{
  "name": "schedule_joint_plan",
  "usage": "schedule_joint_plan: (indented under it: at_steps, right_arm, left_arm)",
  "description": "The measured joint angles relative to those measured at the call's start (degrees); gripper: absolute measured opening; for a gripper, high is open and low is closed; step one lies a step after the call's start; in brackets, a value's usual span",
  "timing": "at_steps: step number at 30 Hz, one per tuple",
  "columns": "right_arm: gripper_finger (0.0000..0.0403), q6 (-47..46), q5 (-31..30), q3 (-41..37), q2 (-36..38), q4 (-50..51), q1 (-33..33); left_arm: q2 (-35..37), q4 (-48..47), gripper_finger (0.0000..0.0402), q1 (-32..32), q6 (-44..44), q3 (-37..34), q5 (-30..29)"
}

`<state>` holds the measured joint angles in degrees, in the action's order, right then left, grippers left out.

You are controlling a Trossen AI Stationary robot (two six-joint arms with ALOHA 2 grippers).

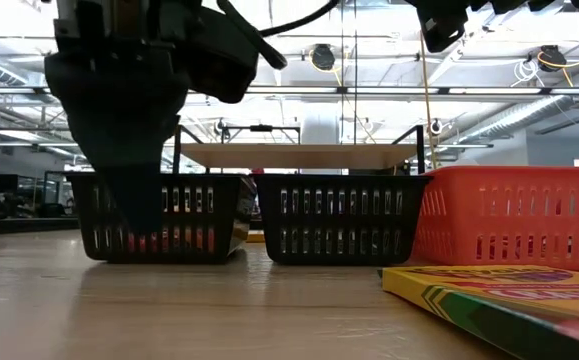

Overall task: Pick & Place Office Desk Supplies
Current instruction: Adjust the left black bin, then put the crayon box into the right black bin

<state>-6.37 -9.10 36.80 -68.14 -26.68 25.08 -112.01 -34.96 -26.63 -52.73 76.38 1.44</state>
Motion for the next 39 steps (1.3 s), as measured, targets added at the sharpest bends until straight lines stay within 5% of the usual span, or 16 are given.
schedule_joint_plan:
  at_steps: [9,22,30,39]
  right_arm:
    - [0.0196,-1.8,0.0,0.0,1.5,0.1,0.0]
    - [0.0196,3.0,-7.3,0.0,12.1,16.2,-3.5]
    - [0.0196,10.2,-7.6,0.0,12.1,18.4,-10.0]
    - [0.0196,8.1,-7.2,0.0,11.8,19.7,-20.1]
  left_arm:
    - [8.4,0.7,0.0,0.4,6.5,0.0,2.4]
    - [22.6,-2.8,0.0001,10.4,30.5,0.0,-21.0]
    - [22.5,-7.0,0.004,21.7,38.7,0.0,-17.4]
    - [22.5,-10.0,0.0121,31.9,38.8,0.0,-2.8]
